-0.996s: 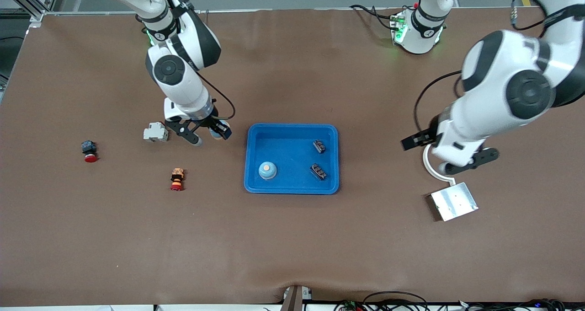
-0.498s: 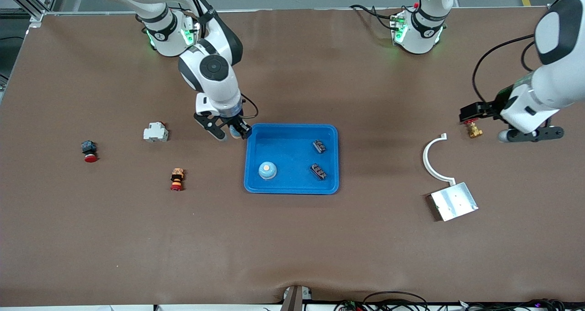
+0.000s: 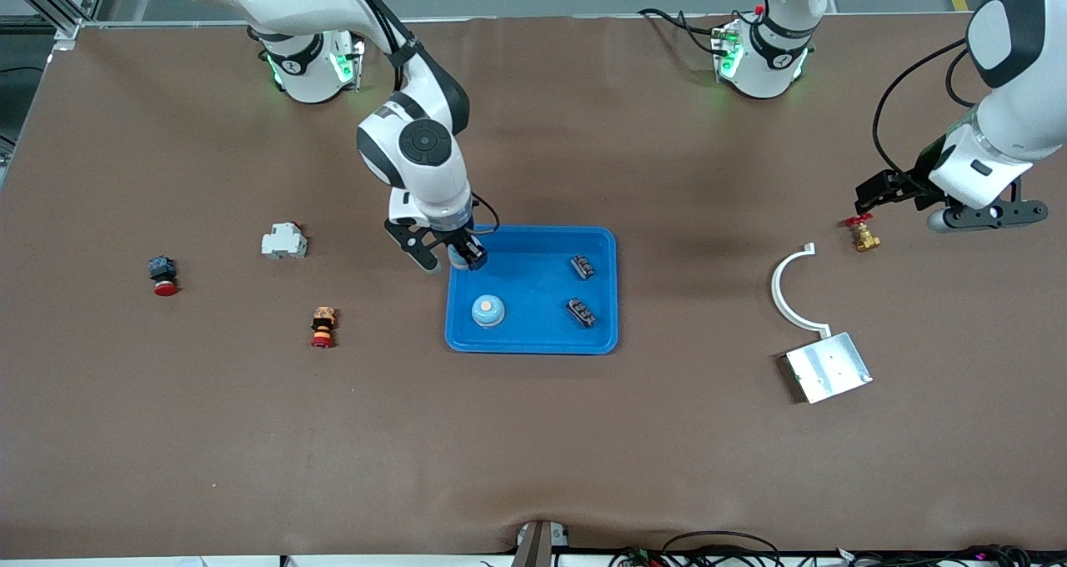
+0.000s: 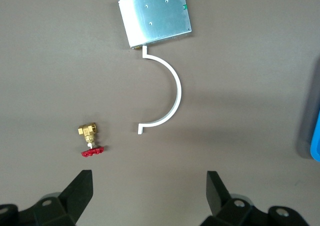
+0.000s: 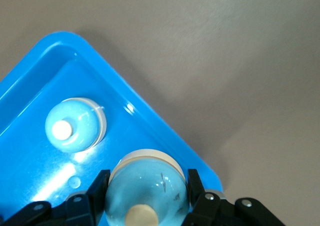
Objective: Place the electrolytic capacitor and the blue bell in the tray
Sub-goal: 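Lower the bell beside the first bell and open the right gripper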
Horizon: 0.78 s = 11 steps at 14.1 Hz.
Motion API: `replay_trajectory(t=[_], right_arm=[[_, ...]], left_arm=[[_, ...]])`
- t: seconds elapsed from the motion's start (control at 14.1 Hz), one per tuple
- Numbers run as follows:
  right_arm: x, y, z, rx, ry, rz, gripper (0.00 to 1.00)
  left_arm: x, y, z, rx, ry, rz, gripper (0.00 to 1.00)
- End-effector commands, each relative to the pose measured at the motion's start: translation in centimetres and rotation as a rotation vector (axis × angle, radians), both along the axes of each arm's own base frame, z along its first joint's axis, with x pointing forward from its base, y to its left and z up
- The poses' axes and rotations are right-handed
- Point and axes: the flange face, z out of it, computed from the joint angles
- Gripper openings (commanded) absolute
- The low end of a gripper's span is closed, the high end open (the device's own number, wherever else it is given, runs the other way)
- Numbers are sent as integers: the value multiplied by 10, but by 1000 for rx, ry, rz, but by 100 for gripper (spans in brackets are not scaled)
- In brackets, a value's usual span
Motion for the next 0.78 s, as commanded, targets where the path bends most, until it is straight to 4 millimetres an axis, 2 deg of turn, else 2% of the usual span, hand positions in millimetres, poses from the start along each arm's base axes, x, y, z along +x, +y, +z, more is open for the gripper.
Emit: replay_trajectory(t=[0.0, 0.28, 0.57, 0.71], right_arm=[[11, 21, -13, -8, -13, -36, 0], [17, 35, -31, -24, -30, -51, 0], [21, 45, -47, -33, -36, -52, 0], [22, 43, -50, -41, -40, -57, 0]], left_arm=[[1, -2, 18, -9, -47, -9, 100], [18, 0, 35, -14, -79, -12, 100], [57, 5, 64, -41, -65, -15, 100], [67, 9, 78, -51, -64, -14, 100]])
